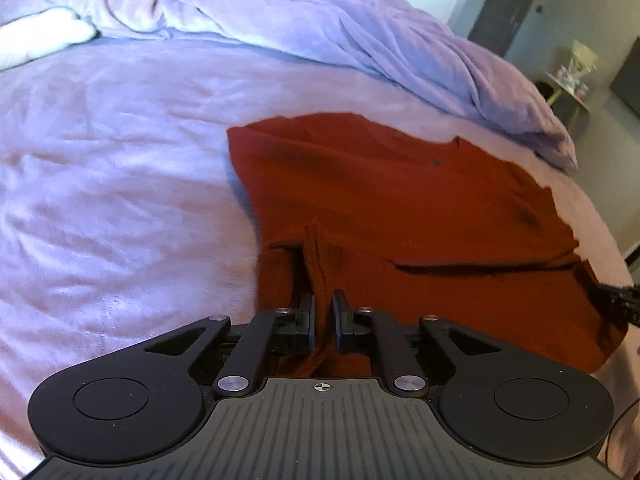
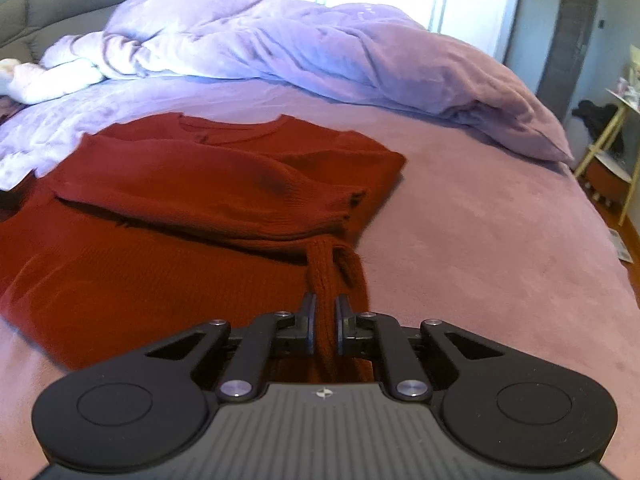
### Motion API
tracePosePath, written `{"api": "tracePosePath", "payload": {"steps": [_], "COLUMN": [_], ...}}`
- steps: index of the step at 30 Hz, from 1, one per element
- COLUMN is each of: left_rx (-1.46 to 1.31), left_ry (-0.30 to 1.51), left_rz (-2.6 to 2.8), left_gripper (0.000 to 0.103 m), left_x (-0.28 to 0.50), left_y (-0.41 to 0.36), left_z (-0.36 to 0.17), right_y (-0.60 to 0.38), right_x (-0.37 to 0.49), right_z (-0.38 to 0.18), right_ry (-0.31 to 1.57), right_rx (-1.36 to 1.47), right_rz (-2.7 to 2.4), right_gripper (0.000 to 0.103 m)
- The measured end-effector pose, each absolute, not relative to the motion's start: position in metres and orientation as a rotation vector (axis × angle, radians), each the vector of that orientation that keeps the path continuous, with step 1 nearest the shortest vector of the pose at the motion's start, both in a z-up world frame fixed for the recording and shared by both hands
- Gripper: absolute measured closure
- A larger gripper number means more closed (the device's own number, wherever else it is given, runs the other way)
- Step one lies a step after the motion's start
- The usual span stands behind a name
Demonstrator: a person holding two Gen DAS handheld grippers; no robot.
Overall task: Fold small clothes
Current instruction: 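Grasp the hem with the right tool while the left tool lifts the hem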
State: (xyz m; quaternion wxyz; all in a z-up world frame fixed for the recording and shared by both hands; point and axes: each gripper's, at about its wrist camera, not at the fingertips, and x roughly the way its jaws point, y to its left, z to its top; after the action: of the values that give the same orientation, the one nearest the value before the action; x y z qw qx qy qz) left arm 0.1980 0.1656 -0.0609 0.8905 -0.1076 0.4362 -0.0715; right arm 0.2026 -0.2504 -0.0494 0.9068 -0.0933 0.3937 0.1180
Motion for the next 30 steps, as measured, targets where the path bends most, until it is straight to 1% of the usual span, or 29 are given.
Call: {"api": "tracePosePath", "payload": {"steps": [2,3,4,5,7,9,10,12,13,17,20,22,24,26,30], "left_rx": [-0.235,-0.234,-0.232,-0.235,-0.25,-0.26,-0.259,-0.256,-0.243,-0.231,-0.246,-0.238,-0.237,-0.265,-0.267], "left_ry": [0.93,0.93,0.928,0.929,0.94,0.951,0.953,0.945,0.934,0.83,0.736,0.69,0.687,0.715,0.864], "left_rz": [-0.161,-0.16,-0.161,-0.165,-0.169,-0.176,-0.174,-0.163,-0.158,-0.181,-0.169,-0.13,-0.083,-0.051,-0.043], "left_gripper": [0.089,0.082,0.078,0.077,0.069,0.073,0.083,0.094,0.095,0.096,0.096,0.096,0.096,0.096,0.095], "left_x": [0.202,0.203,0.204,0.206,0.211,0.216,0.217,0.217,0.215,0.206,0.215,0.232,0.257,0.28,0.308], "left_y": [0.164,0.163,0.162,0.161,0.161,0.161,0.161,0.159,0.157,0.159,0.167,0.171,0.175,0.176,0.169], "left_z": [-0.066,-0.067,-0.068,-0.069,-0.072,-0.075,-0.075,-0.069,-0.065,-0.027,0.006,0.017,0.013,-0.003,-0.051], "right_y": [-0.249,-0.248,-0.248,-0.248,-0.248,-0.246,-0.245,-0.241,-0.239,-0.234,-0.24,-0.244,-0.246,-0.244,-0.239], "right_x": [0.203,0.205,0.207,0.209,0.212,0.214,0.215,0.217,0.217,0.207,0.207,0.215,0.229,0.251,0.298], "right_z": [-0.053,-0.055,-0.057,-0.059,-0.061,-0.061,-0.062,-0.062,-0.062,-0.046,-0.02,-0.003,0.008,0.009,-0.017], "right_ry": [0.828,0.838,0.846,0.855,0.862,0.863,0.861,0.853,0.848,0.761,0.677,0.617,0.579,0.573,0.665], "right_rx": [-0.201,-0.207,-0.209,-0.206,-0.196,-0.201,-0.207,-0.23,-0.238,-0.278,-0.226,-0.183,-0.144,-0.123,-0.055], "right_rz": [0.246,0.242,0.233,0.227,0.217,0.217,0.219,0.207,0.2,0.203,0.199,0.191,0.162,0.141,0.139], "right_gripper": [0.094,0.094,0.094,0.093,0.093,0.093,0.093,0.094,0.095,0.097,0.097,0.097,0.097,0.097,0.097]}}
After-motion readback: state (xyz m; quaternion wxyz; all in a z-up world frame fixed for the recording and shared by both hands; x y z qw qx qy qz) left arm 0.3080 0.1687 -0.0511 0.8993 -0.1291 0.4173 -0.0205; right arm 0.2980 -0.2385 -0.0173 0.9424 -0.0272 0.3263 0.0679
